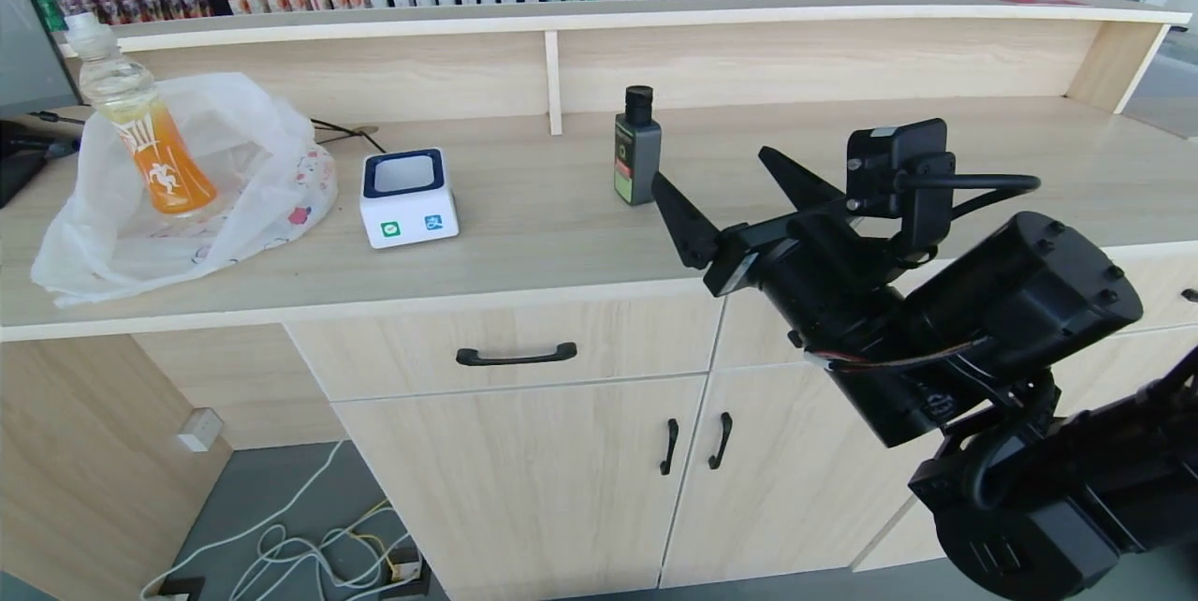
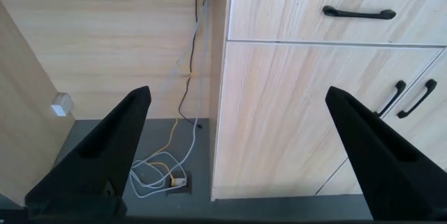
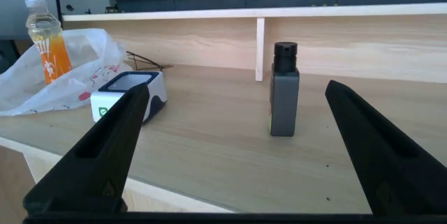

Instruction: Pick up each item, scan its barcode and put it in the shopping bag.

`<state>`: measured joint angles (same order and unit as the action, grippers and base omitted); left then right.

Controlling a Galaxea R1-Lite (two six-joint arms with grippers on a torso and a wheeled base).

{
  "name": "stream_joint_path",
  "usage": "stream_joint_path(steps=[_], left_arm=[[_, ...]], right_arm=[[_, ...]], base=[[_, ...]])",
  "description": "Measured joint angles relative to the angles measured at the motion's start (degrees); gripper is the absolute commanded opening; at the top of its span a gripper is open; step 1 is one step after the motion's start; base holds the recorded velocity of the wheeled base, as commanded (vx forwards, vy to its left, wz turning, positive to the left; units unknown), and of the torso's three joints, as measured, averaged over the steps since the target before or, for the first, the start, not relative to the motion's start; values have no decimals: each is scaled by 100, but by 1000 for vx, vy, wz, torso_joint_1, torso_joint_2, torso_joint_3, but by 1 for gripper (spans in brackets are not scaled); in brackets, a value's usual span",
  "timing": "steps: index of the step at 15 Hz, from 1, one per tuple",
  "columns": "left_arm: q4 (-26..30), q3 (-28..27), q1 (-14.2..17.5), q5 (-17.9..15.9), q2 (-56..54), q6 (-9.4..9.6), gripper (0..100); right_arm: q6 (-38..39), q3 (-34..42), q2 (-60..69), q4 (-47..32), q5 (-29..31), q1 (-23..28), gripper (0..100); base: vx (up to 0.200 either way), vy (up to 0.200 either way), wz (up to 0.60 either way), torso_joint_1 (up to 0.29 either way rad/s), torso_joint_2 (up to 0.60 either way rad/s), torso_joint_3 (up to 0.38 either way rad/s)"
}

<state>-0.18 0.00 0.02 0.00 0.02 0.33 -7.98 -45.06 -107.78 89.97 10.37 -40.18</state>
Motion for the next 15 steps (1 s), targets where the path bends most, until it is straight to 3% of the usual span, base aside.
stream_joint_path(steps=[3,9,15], left_arm=[[2,0,-2,0,0,5,100],[2,0,-2,0,0,7,100],[5,0,-2,7,0,-4,100]], right_arm=[[52,10,-5,-13,0,-20,100],[77,40,17,-13,13,11,100],[73,132,89,-90,137,68,100]], base=[[0,0,0,0,0,0],[200,0,0,2,0,4],[0,0,0,0,0,0]])
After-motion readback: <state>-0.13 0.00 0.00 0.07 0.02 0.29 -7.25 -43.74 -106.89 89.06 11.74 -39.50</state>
